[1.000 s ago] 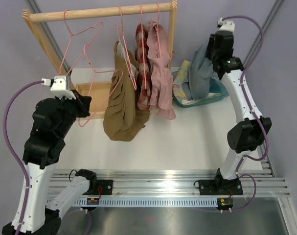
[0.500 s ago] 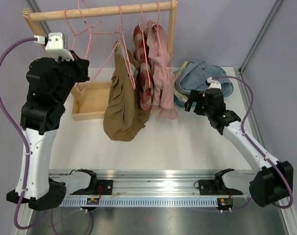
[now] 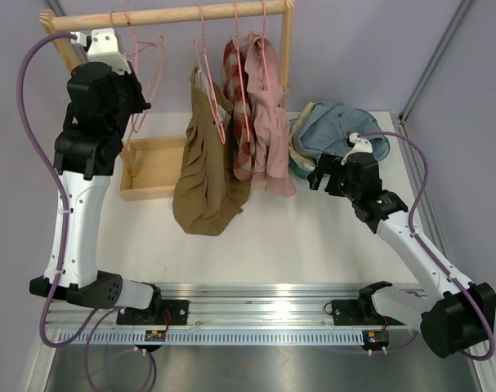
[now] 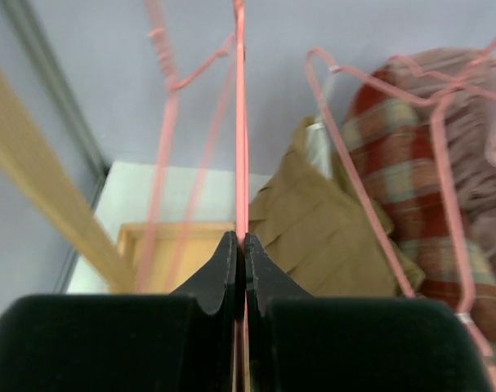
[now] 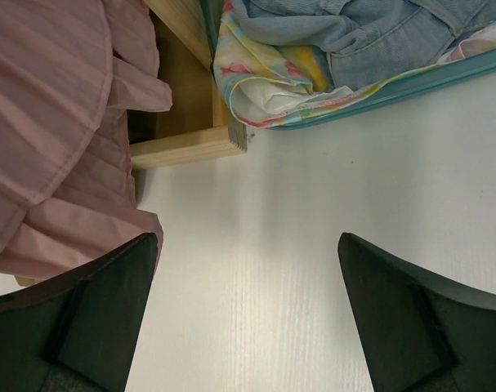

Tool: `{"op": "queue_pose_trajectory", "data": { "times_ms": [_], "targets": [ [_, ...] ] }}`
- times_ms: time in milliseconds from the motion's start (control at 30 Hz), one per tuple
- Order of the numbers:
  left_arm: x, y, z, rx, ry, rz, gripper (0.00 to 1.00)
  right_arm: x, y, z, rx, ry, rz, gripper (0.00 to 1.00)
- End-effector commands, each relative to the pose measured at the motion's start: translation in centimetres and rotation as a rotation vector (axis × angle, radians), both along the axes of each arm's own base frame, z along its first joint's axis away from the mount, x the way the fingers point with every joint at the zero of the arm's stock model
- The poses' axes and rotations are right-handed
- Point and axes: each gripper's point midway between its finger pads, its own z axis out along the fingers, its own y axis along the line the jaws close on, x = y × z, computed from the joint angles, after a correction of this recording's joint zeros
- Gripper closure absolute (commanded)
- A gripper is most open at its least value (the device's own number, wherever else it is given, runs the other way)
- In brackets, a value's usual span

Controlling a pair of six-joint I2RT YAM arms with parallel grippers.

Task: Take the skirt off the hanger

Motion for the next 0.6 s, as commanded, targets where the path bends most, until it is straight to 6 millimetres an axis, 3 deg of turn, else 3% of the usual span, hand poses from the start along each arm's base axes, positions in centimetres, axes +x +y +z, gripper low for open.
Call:
{"op": "queue_pose_trajectory", "data": {
  "times_ms": [0,33,167,233,267,367,400,467,567],
  "targets": [
    [-1.0,4.6,0.6,0.001,-0.023,0.148,1.0,-0.3,0.6,0.9,0.04,-0.024,0.02,0.0],
    [-0.9,5.7,0.1,-0.01,-0.014,0.174,1.0,-0.3,0.7,0.9,0.044,-0.022,0.023,0.01],
    [-1.4,7.0,-1.0,-0.008,0.008,0.202,0.99,-0.3,0.9,0.5,0.044,-0.009,0.029,0.01],
    [-1.9,7.4,-1.3,-0.005,0.005,0.216,0.85,-0.4,0.9,0.6,0.044,-0.009,0.03,0.0],
    [-2.0,7.4,-1.3,-0.007,-0.004,0.213,0.64,-0.4,0.8,0.6,0.045,-0.011,0.029,0.0],
    [-2.9,6.9,-0.2,-0.017,-0.038,0.182,0.33,-0.7,0.7,0.8,0.043,-0.014,0.03,0.0],
    [-3.3,6.7,0.3,-0.024,-0.052,0.167,0.16,-0.7,0.6,0.9,0.041,-0.017,0.025,0.01],
    [-3.8,5.8,1.0,-0.037,-0.07,0.117,0.04,-0.9,0.5,1.1,0.045,-0.024,0.024,0.0],
    [-4.4,4.0,1.8,-0.064,-0.084,0.018,0.01,-1.1,0.6,1.2,0.05,-0.025,0.029,0.0]
  ]
}}
